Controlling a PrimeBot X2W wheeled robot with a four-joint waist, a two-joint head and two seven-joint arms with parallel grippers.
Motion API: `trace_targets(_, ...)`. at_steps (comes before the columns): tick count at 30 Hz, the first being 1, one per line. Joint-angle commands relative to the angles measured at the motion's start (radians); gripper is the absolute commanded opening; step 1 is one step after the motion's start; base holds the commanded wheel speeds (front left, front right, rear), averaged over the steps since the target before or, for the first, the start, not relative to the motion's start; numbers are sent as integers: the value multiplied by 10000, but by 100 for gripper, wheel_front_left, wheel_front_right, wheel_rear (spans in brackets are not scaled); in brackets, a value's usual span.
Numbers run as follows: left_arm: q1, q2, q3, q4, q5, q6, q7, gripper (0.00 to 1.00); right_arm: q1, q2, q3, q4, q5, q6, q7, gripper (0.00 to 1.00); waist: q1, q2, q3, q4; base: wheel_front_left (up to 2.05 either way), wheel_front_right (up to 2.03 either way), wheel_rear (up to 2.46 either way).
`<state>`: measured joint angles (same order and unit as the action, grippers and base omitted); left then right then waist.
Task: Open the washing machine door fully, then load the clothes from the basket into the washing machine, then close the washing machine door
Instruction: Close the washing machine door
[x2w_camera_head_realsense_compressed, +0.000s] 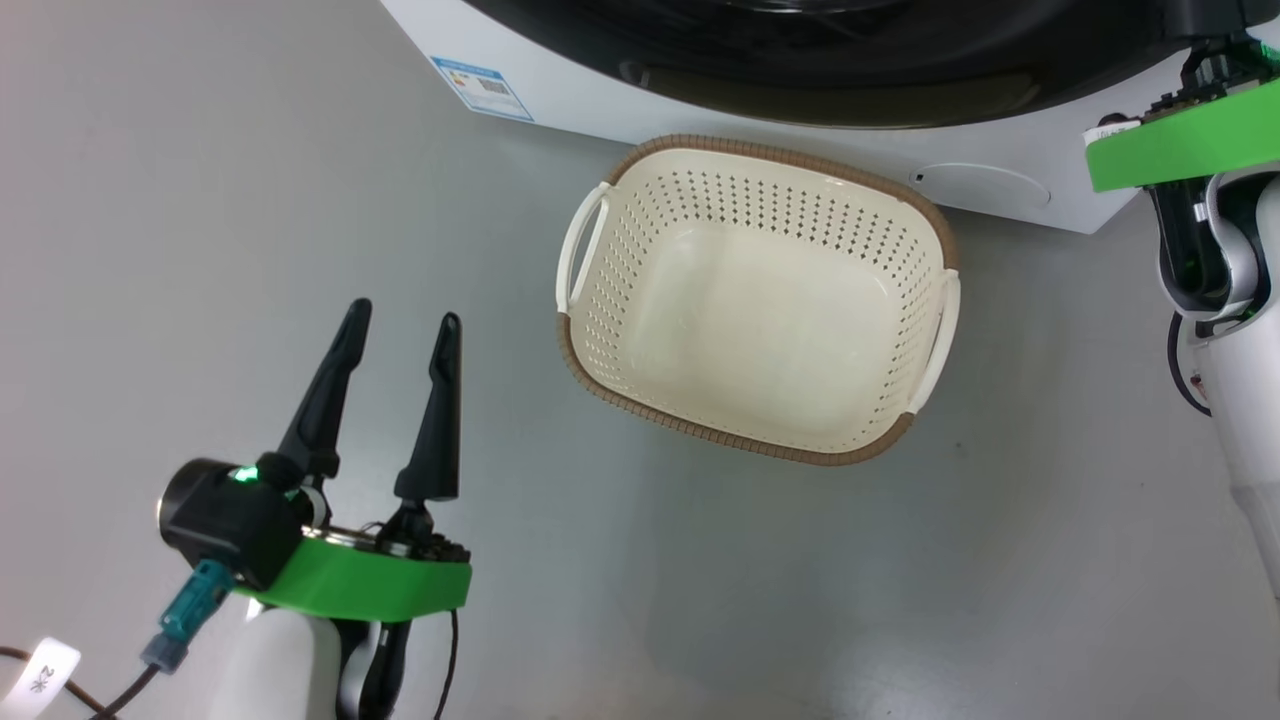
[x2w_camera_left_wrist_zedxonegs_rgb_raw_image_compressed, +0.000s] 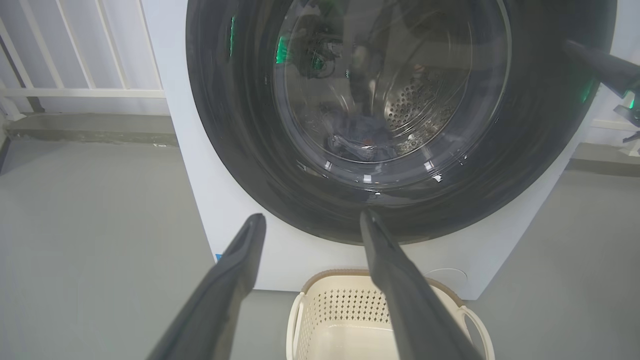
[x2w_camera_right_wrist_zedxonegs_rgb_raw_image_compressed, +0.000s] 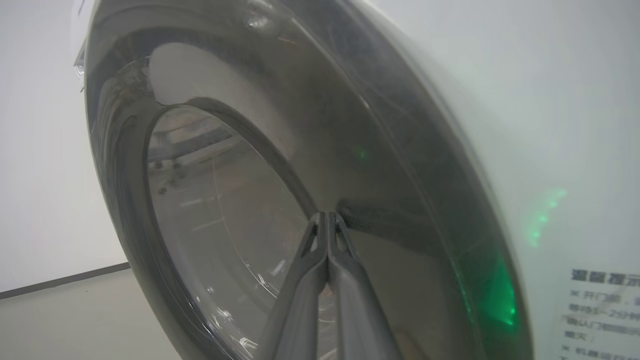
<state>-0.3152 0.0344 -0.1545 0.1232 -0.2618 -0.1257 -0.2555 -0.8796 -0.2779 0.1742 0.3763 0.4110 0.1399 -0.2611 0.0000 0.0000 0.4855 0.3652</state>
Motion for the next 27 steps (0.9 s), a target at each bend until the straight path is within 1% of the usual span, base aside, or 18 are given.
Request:
trace_targets(1, -170, 177, 305, -278, 69, -50, -63, 100, -364, -28, -211, -139, -107, -92, -7, 0, 0, 0, 31, 14, 0, 0, 0)
trace_targets(5, -253, 172, 276, -246, 60, -50, -63, 100, -504, 21, -340, -158, -146, -92, -7, 0, 0, 0, 75, 17, 0, 0, 0)
trace_targets(10, -246, 168, 295, -127, 77, -50, -63, 100, -333, 113, -91, -149, -112, -92, -7, 0, 0, 0, -78, -75, 0, 0, 0)
trace_targets(14, -170, 178, 338, 33, 96, -50, -63, 100, 23, 192, 77, -104, -52, -92, -7, 0, 0, 0, -352, -218, 0, 0, 0)
trace_targets(21, 43, 370, 537, 332, 57, -50, -63, 100, 853, 407, 354, -144, 82, -92, -7, 0, 0, 0, -929, -577, 0, 0, 0)
trace_targets(22, 71, 406, 579, 368, 52, -50, -63, 100, 984, 442, 387, -168, 95, -92, -7, 10, 0, 0, -1019, -631, 0, 0, 0)
trace_targets(23, 101, 442, 619, 404, 51, -50, -63, 100, 1116, 474, 423, -200, 108, -92, -7, 22, 0, 0, -1111, -686, 0, 0, 0)
trace_targets(24, 133, 479, 654, 438, 51, -50, -63, 100, 1250, 499, 450, -233, 123, -92, -7, 38, 0, 0, -1202, -742, 0, 0, 0)
trace_targets(25, 170, 520, 689, 474, 52, -50, -63, 100, 1387, 524, 478, -261, 139, -92, -7, 47, 0, 0, -1297, -805, 0, 0, 0)
trace_targets(27, 249, 601, 758, 535, 52, -50, -63, 100, 1675, 575, 523, -294, 169, -92, -7, 83, 0, 0, -1485, -932, 0, 0, 0)
